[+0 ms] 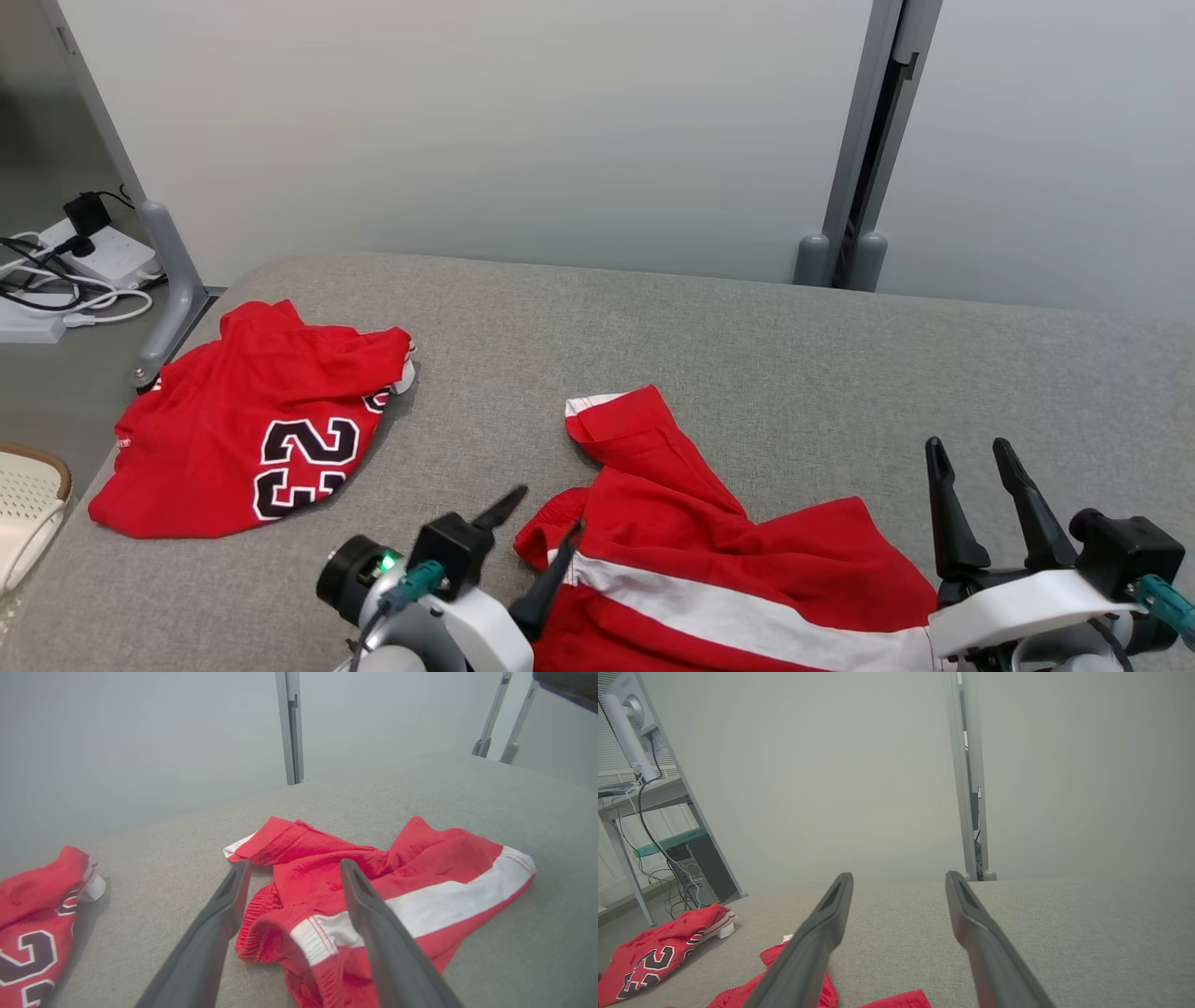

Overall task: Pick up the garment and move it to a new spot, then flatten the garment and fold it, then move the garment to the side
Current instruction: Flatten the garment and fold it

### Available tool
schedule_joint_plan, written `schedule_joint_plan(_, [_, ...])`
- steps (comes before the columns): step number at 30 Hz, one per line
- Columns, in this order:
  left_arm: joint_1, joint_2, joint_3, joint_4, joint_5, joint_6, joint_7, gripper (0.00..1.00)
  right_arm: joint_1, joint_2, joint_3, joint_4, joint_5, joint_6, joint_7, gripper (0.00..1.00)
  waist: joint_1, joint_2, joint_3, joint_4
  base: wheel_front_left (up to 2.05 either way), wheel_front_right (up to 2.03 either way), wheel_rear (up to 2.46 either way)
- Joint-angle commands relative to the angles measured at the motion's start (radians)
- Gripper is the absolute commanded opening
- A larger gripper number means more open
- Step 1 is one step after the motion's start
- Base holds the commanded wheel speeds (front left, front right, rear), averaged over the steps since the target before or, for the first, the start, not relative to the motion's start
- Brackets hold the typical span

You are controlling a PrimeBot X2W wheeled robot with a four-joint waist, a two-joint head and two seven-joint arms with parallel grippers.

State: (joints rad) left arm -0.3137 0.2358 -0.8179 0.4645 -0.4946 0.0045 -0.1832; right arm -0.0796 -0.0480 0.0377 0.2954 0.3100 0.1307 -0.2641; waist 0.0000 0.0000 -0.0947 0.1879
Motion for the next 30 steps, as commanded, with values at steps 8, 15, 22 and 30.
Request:
schedule_joint_plan(8, [0.023, -0.030, 0.151, -0.076, -0.065, 0.113, -0.072, 1.00, -0.043, -0.005, 0.043, 0.000, -0.011, 0.000, -0.001, 1.00, 0.0000, 0.0000, 0.015, 0.005, 0.00, 0.00, 0.00])
schedule_joint_plan(15, [0.075, -0.053, 0.266, -0.127, -0.047, 0.156, -0.082, 1.00, -0.101, -0.014, 0.122, 0.067, -0.032, 0.000, 0.000, 1.00, 0.0000, 0.0000, 0.047, 0.042, 0.00, 0.00, 0.00])
schedule_joint_plan(22, [0.086, -0.078, 0.274, -0.128, 0.010, 0.126, -0.081, 1.00, -0.253, -0.066, 0.272, 0.224, 0.008, 0.000, 0.075, 1.00, 0.0000, 0.0000, 0.093, 0.118, 0.00, 0.00, 0.00])
schedule_joint_plan(30, [0.051, -0.126, 0.283, -0.112, 0.046, 0.084, -0.082, 1.00, -0.450, -0.124, 0.455, 0.455, 0.057, 0.000, 0.163, 1.00, 0.0000, 0.0000, 0.161, 0.231, 0.00, 0.00, 0.00])
